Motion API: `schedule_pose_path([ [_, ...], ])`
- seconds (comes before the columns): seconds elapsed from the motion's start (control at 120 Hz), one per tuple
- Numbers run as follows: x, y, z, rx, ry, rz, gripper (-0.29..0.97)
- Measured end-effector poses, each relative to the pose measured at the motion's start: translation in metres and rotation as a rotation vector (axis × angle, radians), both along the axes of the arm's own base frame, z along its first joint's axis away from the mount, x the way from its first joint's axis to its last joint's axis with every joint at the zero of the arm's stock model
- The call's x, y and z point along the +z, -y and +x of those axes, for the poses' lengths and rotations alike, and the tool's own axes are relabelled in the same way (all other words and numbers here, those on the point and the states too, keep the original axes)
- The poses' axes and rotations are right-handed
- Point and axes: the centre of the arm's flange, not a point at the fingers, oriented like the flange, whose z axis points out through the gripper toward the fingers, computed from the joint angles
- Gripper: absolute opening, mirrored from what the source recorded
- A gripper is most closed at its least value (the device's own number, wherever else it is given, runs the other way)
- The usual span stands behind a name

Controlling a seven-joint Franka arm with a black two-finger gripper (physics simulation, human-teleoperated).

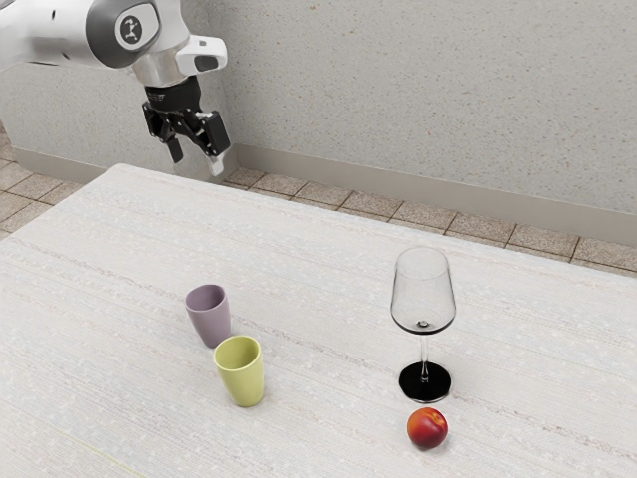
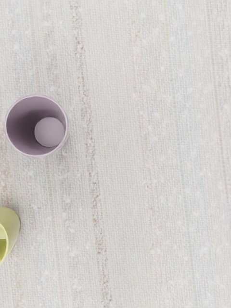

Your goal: Place the left cup onto the right cup

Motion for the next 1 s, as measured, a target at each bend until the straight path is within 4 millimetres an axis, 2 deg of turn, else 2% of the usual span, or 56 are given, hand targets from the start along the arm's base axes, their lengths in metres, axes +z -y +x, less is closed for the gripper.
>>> schedule_pose_path([
  [0.233,-0.003,0.000,0.001,-0.002,-0.005,0.001,0.68],
  [0.358,-0.021,0.000,-0.012,-0.004,-0.046,-0.010,0.68],
  [0.6,-0.095,-0.001,-0.058,0.016,-0.115,-0.029,0.68],
  [0.7,-0.124,-0.002,-0.065,0.032,-0.116,-0.031,0.68],
  [0.85,-0.175,0.000,-0.054,0.053,-0.121,-0.028,0.68],
  [1.0,-0.205,0.003,-0.042,0.067,-0.117,-0.027,0.68],
])
